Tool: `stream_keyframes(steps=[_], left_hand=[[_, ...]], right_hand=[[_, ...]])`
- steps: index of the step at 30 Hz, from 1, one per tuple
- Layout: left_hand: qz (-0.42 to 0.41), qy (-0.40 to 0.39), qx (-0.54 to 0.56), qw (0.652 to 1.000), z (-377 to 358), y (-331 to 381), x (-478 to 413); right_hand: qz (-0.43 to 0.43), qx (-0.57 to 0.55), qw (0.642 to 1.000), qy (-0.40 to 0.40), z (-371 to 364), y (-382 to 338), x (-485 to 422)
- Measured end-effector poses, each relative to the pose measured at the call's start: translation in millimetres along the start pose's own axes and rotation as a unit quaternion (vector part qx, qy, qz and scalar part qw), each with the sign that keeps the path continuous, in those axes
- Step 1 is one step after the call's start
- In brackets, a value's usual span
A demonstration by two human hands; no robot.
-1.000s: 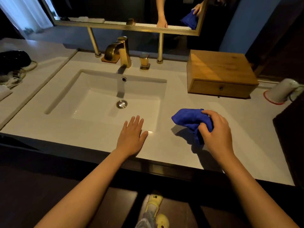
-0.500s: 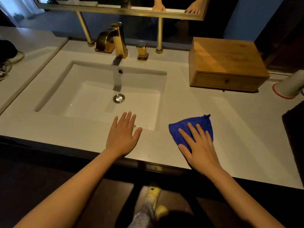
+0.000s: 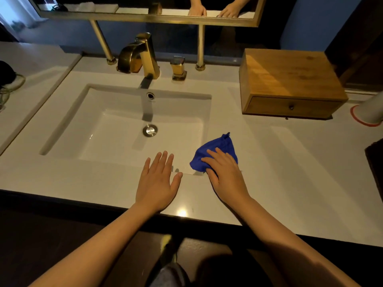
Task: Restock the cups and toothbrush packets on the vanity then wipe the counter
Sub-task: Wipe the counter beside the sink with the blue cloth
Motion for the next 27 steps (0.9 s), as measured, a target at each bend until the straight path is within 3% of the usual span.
stream_keyframes(steps=[3,8,12,15,18,22,27], left_hand=[[-0.004,0.0,0.004,1.0,1,0,1],[-0.016,-0.001,-0.001,1.0,1,1,1],[-0.029,-0.002,-0.004,1.0,3,4,0],[-0.055,-0.011,0.053,0.997,8,23,-4],[-0.032,-0.031,0.095,0.994,2,41,-12],[-0.005,-0.021,0.044,0.999,-4,47,-21],[0.002,-0.03,0.031,0.999,-6,46,-20]], right_hand=[[-0.02,-0.067,0.996,0.046,22,-1,1],[-0.113,-0.004,0.985,0.131,81,57,46],[-0.16,0.103,0.982,0.014,68,96,40],[-0.169,0.151,0.974,-0.028,54,100,23],[-0.182,0.152,0.971,-0.028,48,101,6],[-0.132,0.184,0.974,0.028,45,75,13],[-0.115,0.165,0.98,-0.009,39,68,53]])
Point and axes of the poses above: each hand's wrist, its own x-axis away from the middle knuckle, its own z-axis out of the back of the hand, y = z × x, the point moved 10 cm from there along -x, towards the middle knuckle, and after that the axes turned 3 degrees about -x, right-handed, at the moved point
